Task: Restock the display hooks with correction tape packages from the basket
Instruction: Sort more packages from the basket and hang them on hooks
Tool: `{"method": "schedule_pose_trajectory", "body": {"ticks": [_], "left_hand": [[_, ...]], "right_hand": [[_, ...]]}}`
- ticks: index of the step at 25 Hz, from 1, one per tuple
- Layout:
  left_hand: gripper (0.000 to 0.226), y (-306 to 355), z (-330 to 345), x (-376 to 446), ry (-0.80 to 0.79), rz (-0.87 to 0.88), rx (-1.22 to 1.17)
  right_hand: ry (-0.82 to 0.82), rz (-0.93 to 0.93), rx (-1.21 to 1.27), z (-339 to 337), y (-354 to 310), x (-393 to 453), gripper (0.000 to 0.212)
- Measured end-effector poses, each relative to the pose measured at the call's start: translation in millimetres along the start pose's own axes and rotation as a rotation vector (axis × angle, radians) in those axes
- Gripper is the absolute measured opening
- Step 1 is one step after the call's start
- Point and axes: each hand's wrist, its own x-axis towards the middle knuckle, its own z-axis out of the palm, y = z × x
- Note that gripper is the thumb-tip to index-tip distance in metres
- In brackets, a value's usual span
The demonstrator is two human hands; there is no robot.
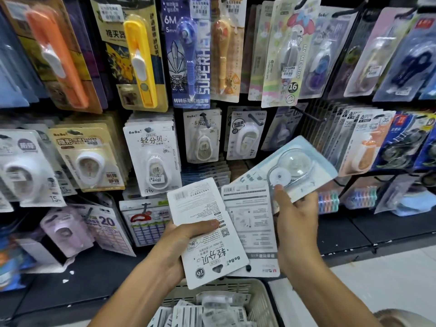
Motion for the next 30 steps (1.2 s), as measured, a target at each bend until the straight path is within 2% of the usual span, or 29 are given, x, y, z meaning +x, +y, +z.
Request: {"method": "schedule_pose_trajectory", "body": {"ticks": [2, 4, 5, 8, 10, 13, 19, 22, 25, 30], "left_hand": [[0.06, -6, 3, 0, 0.017, 0.003, 0.015], [0.059, -8, 6, -3, 0.022, 0.004, 0.024], [0.058, -7, 6, -4, 0.014, 0.0, 0.021], [0.056, -5, 7, -5, -0.02, -0.035, 0.006], [0.059, -9, 10, -7, -0.054, -0.073, -0.003], [0.062, -16, 16, -10, -0.108, -0.085, -0.012], [0.068, -10, 9, -6, -0.065, -0.018, -0.041], [0.066, -12, 9, -7, -0.036, -0.002, -0.028], [0.067, -15, 7, -9, -0.052, -0.036, -0.022], [0.068, -13, 10, -11, -0.082, -0.015, 0.009]], "right_hand": [[-0.024, -0.144, -0.09, 7, 4, -12, 0.027], [-0.071, -0.105, -0.055, 11, 7, -18, 0.039], [-0.059, -0.021, 0.032, 12, 5, -17, 0.039], [-0.014, 0.408, 0.324, 2, 1, -3, 0.031], [-0.043, 0.495, 0.345, 0, 0, -2, 0.042], [-0.094, 0.425, 0.307, 4, 2, -8, 0.046], [-0.035, 0.37, 0.457, -10, -10, 15, 0.059], [-0.05, 0.41, 0.41, -1, -3, 4, 0.048], [0.013, 0.284, 0.319, 0, -1, 6, 0.032], [0.004, 0.296, 0.3, -4, 0, 9, 0.027]]}}
